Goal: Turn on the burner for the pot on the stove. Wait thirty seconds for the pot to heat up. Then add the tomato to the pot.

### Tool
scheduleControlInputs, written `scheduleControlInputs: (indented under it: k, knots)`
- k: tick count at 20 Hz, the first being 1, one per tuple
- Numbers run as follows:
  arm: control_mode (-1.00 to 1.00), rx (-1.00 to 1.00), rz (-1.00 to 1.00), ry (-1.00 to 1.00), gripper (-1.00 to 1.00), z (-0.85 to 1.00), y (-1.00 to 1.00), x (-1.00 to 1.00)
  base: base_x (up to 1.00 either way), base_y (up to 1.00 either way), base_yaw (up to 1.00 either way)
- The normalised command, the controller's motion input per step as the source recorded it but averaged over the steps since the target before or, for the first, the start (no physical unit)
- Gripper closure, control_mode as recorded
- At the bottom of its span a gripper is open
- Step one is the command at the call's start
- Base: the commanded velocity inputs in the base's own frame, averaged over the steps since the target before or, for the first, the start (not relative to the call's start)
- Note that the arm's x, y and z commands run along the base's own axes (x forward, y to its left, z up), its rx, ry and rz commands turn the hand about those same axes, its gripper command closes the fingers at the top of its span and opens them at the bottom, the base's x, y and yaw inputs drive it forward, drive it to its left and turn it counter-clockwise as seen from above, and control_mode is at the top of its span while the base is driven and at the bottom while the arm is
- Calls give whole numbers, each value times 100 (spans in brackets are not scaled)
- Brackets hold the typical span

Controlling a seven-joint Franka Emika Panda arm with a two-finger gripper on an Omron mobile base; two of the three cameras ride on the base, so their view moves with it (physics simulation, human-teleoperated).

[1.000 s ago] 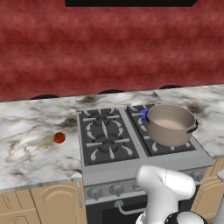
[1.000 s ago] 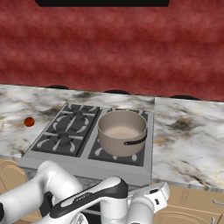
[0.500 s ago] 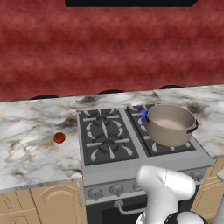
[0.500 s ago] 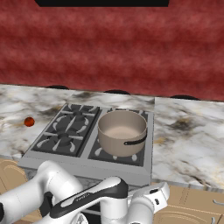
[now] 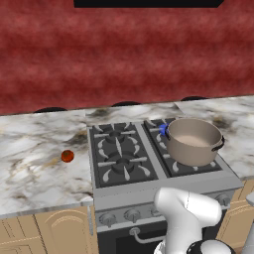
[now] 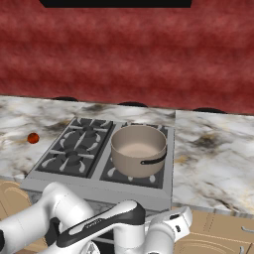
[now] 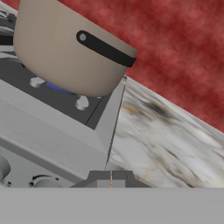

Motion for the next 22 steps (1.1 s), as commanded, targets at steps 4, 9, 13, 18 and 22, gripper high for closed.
scheduleControlInputs:
  k: [4,9,13,18,22]
  knots:
    - [-100,0,0,0,100,0,0,0,0,0,0]
    - [-100,0,0,0,100,0,0,0,0,0,0]
    - [-100,0,0,0,100,0,0,0,0,0,0]
    - [-100,0,0,0,100,0,0,0,0,0,0]
    - [-100,0,0,0,100,0,0,0,0,0,0]
